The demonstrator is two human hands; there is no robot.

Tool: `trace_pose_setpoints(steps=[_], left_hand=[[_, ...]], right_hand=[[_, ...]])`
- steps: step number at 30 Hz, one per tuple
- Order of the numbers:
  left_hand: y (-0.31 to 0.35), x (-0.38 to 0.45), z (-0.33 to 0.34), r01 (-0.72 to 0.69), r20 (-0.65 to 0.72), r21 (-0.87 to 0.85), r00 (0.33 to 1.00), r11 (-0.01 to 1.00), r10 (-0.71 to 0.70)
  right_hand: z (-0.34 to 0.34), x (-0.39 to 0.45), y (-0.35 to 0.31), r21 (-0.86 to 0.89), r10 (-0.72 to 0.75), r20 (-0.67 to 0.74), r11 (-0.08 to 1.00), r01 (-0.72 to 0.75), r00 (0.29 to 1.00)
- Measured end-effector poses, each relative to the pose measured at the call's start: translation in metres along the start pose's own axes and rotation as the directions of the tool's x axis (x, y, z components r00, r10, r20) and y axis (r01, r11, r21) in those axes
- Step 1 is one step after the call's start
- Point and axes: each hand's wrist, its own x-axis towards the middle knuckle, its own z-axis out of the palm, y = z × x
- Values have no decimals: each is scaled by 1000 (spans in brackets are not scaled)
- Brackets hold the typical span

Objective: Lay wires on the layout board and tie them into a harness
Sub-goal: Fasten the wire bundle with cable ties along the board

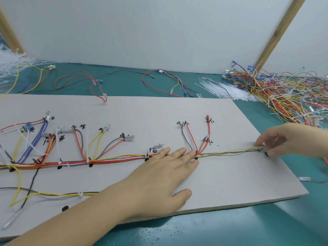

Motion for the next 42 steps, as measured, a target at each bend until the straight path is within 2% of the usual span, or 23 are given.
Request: trace_pose_setpoints(steps=[2, 4, 6, 8, 10, 13, 16, 20, 23, 26, 30, 33, 35, 36, 38, 40, 41, 42], left_hand=[[0, 0, -1, -3, 6, -2, 1000, 1000, 3], [0, 0, -1, -8, 9, 0, 1000, 1000, 8], [0, 0, -1, -11, 13, 2, 1000, 1000, 11], [0, -1, -2, -19, 23, 3, 1000, 1000, 19], [-1, -2, -3, -23, 30, -14, 999, 1000, 23], [-1, -3, -3, -23, 47, -55, 999, 998, 26], [-2, -1, -5, -24, 67, -87, 997, 996, 30], [-2, 3, -8, -16, 109, -75, 994, 997, 24], [-3, 2, -6, -31, 58, -22, 998, 999, 32], [-2, 2, -8, -22, 64, -32, 998, 999, 24], [-1, 1, -7, -13, 75, -99, 997, 995, 20], [-1, -1, -6, -27, 55, -129, 998, 991, 35], [-2, -1, -5, -23, 42, -155, 999, 988, 30], [-2, 0, -4, -21, 26, -178, 999, 984, 26], [-3, 1, -6, -26, -30, -254, 999, 967, 19], [-3, 2, -11, -54, -177, -367, 984, 929, -13], [-4, 2, -12, -68, -265, -434, 963, 898, -56], [-6, 2, -13, -67, -331, -483, 937, 873, -111]], right_hand=[[-15, 8, -3, -49, 19, 126, 999, -13, 992], [-29, 23, -10, -38, 6, 104, 999, -2, 995], [-38, 50, -18, 74, -26, -91, 997, 33, 996], [-40, 89, -28, 139, -4, -321, 989, 51, 947], [-37, 127, -39, 118, 27, -433, 993, 27, 901], [-30, 168, -44, -4, 17, -549, 1000, -23, 836], [-29, 192, -38, -98, 9, -556, 992, -76, 831], [-37, 208, -35, -187, 38, -467, 972, -141, 884], [-40, 215, -34, -202, 66, -438, 964, -170, 897], [-38, 218, -28, -212, 48, -449, 964, -159, 892], [-30, 218, -17, -164, 8, -535, 980, -114, 845], [-26, 208, -16, -47, -24, -660, 999, -10, 751], [-29, 191, -32, 50, -55, -756, 989, 142, 652], [-32, 178, -45, 79, -78, -773, 973, 219, 629], [-35, 148, -76, 111, -158, -751, 927, 358, 641], [-29, 110, -106, 203, -255, -699, 825, 527, 669], [-23, 88, -118, 329, -293, -656, 718, 613, 696], [-16, 68, -125, 469, -358, -600, 567, 677, 715]])
